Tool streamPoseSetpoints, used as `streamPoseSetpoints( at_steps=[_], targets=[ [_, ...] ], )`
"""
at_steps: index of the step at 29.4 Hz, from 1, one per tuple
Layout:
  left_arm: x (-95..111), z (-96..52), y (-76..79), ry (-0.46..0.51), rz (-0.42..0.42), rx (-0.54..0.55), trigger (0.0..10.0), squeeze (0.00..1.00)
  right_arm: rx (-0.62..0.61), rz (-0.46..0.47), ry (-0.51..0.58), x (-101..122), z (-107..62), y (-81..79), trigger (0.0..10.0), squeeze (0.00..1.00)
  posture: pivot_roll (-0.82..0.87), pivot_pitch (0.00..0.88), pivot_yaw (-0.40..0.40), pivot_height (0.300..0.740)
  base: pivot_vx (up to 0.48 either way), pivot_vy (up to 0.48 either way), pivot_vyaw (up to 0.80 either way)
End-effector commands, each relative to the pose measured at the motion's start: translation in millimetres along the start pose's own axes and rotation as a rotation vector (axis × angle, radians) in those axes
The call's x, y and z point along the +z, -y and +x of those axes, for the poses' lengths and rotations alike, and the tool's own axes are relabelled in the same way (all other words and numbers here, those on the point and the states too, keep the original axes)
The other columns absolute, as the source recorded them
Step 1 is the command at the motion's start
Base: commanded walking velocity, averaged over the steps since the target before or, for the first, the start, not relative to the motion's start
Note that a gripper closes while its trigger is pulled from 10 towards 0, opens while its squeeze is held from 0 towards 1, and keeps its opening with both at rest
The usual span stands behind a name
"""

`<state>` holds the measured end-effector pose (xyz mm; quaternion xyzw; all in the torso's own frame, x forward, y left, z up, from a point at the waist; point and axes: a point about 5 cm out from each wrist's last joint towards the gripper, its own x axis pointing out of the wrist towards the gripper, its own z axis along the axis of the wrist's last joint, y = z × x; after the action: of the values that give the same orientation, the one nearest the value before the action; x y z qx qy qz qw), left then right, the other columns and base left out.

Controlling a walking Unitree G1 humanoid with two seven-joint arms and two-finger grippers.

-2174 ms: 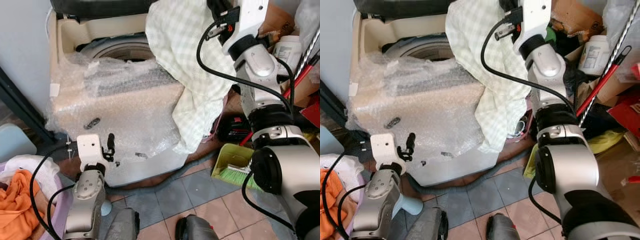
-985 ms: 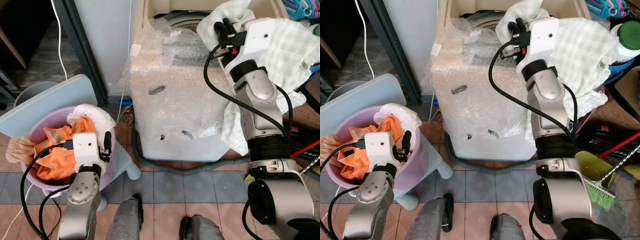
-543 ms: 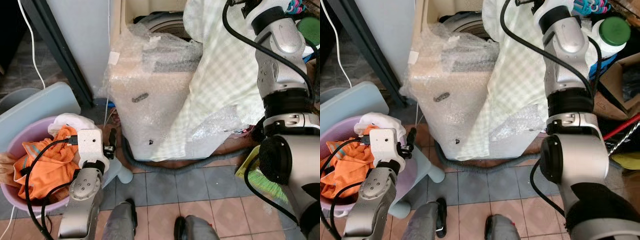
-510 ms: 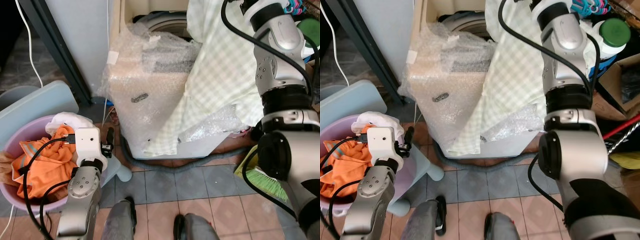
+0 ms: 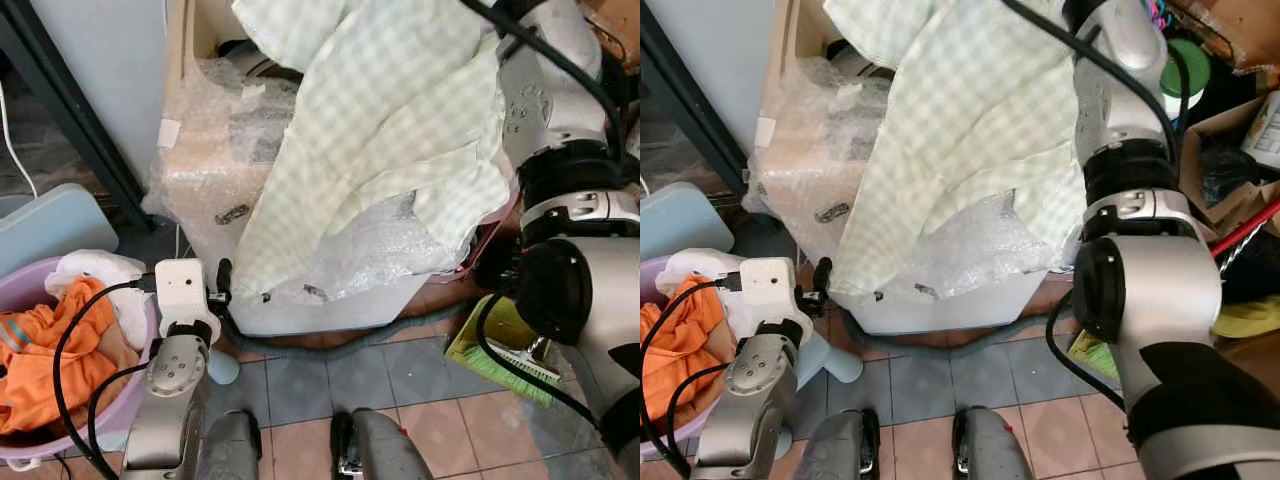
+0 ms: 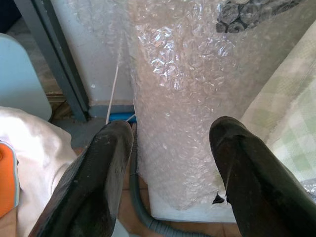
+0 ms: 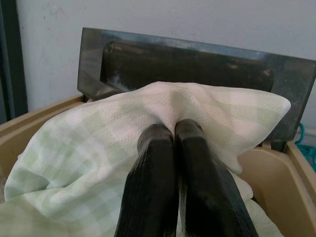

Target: Clothes washing

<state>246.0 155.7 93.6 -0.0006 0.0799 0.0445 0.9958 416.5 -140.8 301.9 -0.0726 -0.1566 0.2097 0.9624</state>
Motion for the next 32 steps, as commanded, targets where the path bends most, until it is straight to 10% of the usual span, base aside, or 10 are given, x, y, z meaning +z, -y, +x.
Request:
streamPoseSetpoints(
  at_steps=[1, 7, 8, 19, 26, 32],
  targets=[
    [-6, -1.6, -3.3, -0.034, 0.009, 0.011, 10.0, 0.00, 0.046, -0.040, -0.145, -25, -5.7, -4.5, 10.0, 0.00, 0.08, 0.149, -0.041, 0.740, 0.000, 0.000, 0.00],
    [-7, 0.0, -0.8, -0.042, 0.013, -0.004, 10.0, 0.00, 0.115, -0.093, -0.315, -59, -19.7, -9.3, 10.0, 0.00, 0.07, 0.148, -0.039, 0.740, 0.000, 0.000, 0.00],
    [-8, 0.1, -0.5, -0.047, 0.014, -0.006, 10.0, 0.00, 0.124, -0.072, -0.308, -60, -20.8, -9.4, 10.0, 1.00, 0.07, 0.148, -0.038, 0.740, 0.000, 0.000, 0.00],
    [-11, -2.2, -1.8, -0.067, 0.015, 0.006, 10.0, 0.00, 0.099, 0.032, -0.010, -18, -25.5, 13.9, 10.0, 1.00, 0.08, 0.141, -0.047, 0.740, 0.000, 0.000, 0.00],
    [-18, -6.7, -7.3, -0.095, 0.013, 0.018, 10.0, 0.00, 0.088, 0.050, 0.003, -34, -86.3, 35.3, 10.0, 1.00, 0.05, 0.131, -0.039, 0.740, 0.000, 0.000, 0.00],
    [-18, -4.2, -6.5, -0.099, 0.030, -0.002, 10.0, 0.00, -0.101, -0.135, 0.002, -48, -117.8, 31.5, 10.0, 1.00, 0.03, 0.134, -0.021, 0.740, 0.000, 0.000, 0.00]
  ],
)
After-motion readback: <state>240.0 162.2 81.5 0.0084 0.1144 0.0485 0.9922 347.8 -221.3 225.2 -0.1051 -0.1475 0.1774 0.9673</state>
